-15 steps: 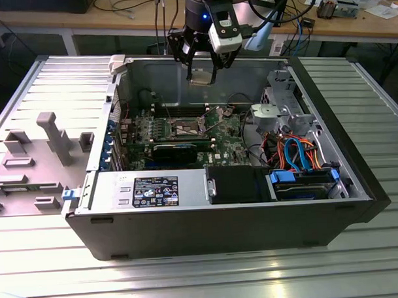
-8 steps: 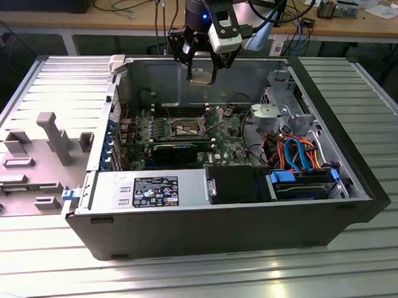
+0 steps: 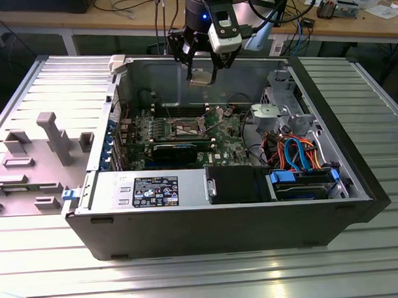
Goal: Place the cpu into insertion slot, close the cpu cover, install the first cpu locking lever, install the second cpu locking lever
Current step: 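Place the cpu into insertion slot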
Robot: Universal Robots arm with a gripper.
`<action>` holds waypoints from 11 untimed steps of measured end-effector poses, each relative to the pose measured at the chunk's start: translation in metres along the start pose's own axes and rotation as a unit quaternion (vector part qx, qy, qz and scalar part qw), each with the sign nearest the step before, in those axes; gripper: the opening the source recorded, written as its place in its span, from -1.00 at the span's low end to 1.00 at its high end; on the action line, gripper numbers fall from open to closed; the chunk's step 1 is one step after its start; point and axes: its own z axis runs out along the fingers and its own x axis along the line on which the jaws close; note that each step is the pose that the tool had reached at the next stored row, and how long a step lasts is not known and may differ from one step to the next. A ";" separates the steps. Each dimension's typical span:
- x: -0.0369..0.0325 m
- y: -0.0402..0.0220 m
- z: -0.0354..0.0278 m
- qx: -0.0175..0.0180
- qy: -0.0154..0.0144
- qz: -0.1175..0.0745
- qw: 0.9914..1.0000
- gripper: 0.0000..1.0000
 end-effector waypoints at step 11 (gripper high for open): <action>0.0000 0.0000 0.0000 0.000 0.000 0.004 1.000 0.08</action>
